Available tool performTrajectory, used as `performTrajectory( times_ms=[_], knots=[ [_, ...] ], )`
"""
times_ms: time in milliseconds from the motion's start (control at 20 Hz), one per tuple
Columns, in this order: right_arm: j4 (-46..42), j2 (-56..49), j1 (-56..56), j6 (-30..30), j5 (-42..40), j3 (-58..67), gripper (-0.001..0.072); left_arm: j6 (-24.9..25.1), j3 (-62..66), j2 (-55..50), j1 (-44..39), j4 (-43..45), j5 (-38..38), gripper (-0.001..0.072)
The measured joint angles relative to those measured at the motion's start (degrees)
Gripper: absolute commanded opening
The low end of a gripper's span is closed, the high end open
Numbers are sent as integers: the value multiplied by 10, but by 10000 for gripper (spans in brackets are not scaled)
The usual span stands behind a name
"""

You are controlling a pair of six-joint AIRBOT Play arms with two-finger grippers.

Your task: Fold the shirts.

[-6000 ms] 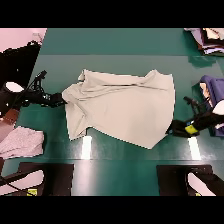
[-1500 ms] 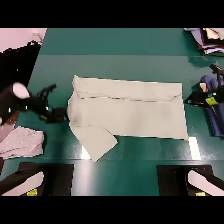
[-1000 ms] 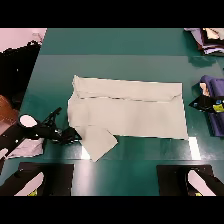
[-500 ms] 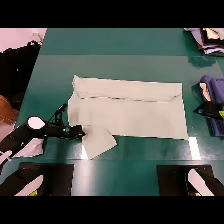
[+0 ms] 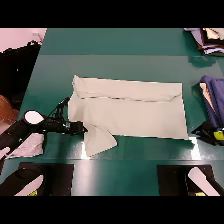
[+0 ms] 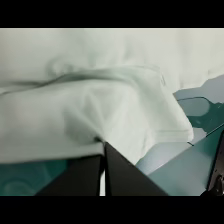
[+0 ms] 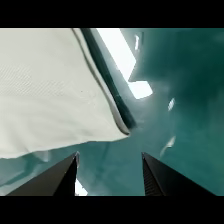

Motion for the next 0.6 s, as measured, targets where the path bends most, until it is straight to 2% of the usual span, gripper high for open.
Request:
performTrajectory(
  times_ms=[100, 250, 300, 500, 600],
  knots=[
    [23, -26, -6, -3, -28, -25, 406, 2, 1, 0, 0, 0, -1, 27],
    [49, -59, 13, -7, -49, -35, 405, 4, 2, 0, 0, -1, -1, 27],
    [56, -68, 24, -8, -54, -33, 360, 4, 2, 0, 0, -1, 0, 27],
    [52, -86, 70, -10, -86, -19, 15, 5, 2, 3, 0, 2, -2, 24],
    [36, -75, 92, -12, -90, -14, 15, -3, 2, 16, 0, 23, -13, 23]
  ],
)
